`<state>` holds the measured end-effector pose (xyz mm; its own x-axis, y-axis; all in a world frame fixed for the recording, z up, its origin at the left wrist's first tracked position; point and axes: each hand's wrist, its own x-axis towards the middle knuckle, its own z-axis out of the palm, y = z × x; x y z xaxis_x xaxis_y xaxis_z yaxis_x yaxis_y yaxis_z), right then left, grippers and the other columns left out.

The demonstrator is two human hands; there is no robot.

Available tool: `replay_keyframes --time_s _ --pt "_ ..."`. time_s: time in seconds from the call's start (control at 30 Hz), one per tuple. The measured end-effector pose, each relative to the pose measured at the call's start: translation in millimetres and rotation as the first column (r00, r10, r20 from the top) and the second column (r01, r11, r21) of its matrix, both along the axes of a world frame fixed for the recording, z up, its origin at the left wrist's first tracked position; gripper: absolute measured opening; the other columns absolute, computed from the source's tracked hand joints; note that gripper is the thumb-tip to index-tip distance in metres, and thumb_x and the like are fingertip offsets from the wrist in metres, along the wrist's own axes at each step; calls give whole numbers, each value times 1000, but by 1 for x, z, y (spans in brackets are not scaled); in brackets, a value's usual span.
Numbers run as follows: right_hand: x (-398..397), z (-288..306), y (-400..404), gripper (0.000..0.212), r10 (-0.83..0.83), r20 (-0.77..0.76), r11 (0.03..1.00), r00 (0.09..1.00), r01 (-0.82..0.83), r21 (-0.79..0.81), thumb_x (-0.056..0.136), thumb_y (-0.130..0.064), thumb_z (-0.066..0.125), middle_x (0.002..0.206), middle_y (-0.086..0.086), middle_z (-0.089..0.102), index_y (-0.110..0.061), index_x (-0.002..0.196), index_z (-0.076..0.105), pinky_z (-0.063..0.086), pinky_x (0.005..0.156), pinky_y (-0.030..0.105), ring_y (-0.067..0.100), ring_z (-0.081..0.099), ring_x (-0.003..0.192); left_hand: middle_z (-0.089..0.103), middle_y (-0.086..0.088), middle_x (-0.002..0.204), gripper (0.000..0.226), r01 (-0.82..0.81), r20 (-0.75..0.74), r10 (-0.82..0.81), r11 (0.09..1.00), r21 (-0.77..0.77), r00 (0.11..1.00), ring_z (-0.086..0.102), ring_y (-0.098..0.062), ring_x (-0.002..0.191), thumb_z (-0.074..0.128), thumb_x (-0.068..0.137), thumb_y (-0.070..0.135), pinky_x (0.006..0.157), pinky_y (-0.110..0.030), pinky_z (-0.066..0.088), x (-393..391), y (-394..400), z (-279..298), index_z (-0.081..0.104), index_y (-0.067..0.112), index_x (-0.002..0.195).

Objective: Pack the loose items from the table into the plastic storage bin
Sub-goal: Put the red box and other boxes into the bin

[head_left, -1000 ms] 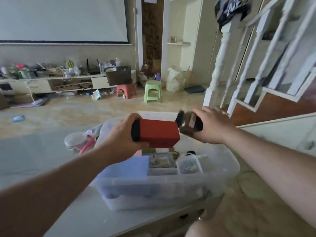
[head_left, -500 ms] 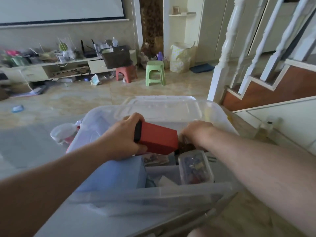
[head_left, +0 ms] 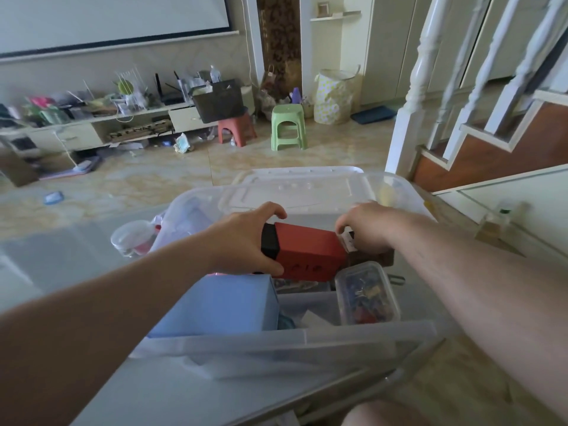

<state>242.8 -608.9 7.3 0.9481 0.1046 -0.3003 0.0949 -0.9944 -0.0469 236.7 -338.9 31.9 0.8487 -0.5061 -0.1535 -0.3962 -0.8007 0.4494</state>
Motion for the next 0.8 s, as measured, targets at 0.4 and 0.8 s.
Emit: replay_keyframes --time_s 0.4,0.8 --pt "-10 -4 25 58 73 28 861 997 -77 502 79 -84 61 114 -19 64 -48 124 63 48 88 33 6 61 105 68 -5 103 33 -274 -149 252 950 -153 956 69 -21 89 73 85 53 74 -35 61 -5 6 2 58 30 103" --pt "3 12 -7 80 16 427 948 904 -149 281 57 -55 90 120 -9 51 -40 126 54 49 90 39 16 52 109 65 8 125 35 -199 87 201 980 -33 976 65 -21 105 55 97 50 86 -43 60 11 8 -2 57 46 132"
